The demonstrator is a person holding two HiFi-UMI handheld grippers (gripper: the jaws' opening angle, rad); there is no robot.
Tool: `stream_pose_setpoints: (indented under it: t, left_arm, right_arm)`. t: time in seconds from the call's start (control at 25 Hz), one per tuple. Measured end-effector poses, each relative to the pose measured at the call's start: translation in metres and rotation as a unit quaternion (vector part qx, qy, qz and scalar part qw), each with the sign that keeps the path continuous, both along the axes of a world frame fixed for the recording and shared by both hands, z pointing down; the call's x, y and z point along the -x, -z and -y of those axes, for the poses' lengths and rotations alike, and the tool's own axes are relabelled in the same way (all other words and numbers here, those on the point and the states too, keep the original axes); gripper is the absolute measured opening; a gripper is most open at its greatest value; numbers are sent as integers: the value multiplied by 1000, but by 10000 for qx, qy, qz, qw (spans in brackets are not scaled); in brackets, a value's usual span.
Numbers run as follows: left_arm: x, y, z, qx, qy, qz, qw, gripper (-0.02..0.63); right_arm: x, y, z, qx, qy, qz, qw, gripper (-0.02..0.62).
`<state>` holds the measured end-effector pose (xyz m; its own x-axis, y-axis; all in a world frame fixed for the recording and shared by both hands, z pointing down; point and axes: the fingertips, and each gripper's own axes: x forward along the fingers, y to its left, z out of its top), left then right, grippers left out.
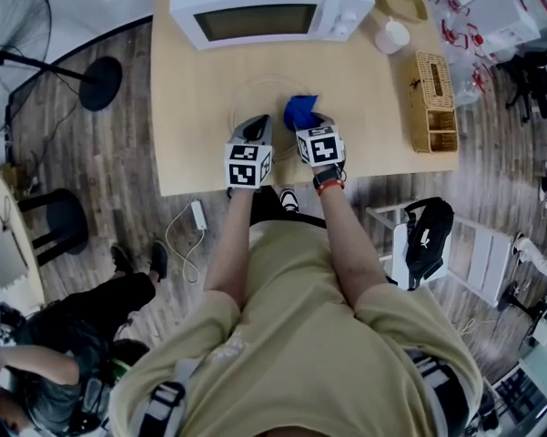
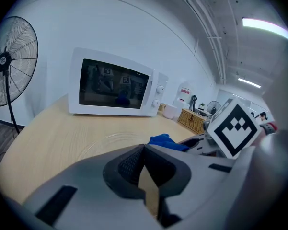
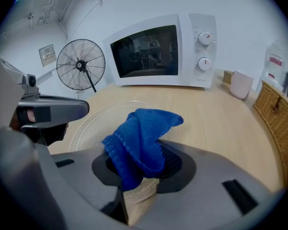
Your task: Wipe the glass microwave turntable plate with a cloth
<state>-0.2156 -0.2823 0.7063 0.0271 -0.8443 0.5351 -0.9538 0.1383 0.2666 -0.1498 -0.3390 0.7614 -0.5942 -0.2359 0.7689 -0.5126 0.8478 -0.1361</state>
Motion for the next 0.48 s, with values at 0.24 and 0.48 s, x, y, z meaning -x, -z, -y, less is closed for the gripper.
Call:
stream_pose_setpoints:
  t: [0.24,0.48]
  left_arm:
    - [-1,4,-5,-37,-29,22,10000,17]
    - [17,12,-23,-93,215,109,9997,18]
  right_arm:
    - [-18,2,7,-145,-210,-245,9994,137]
    - [-21,2,7,-244,-293,-284,9989,135]
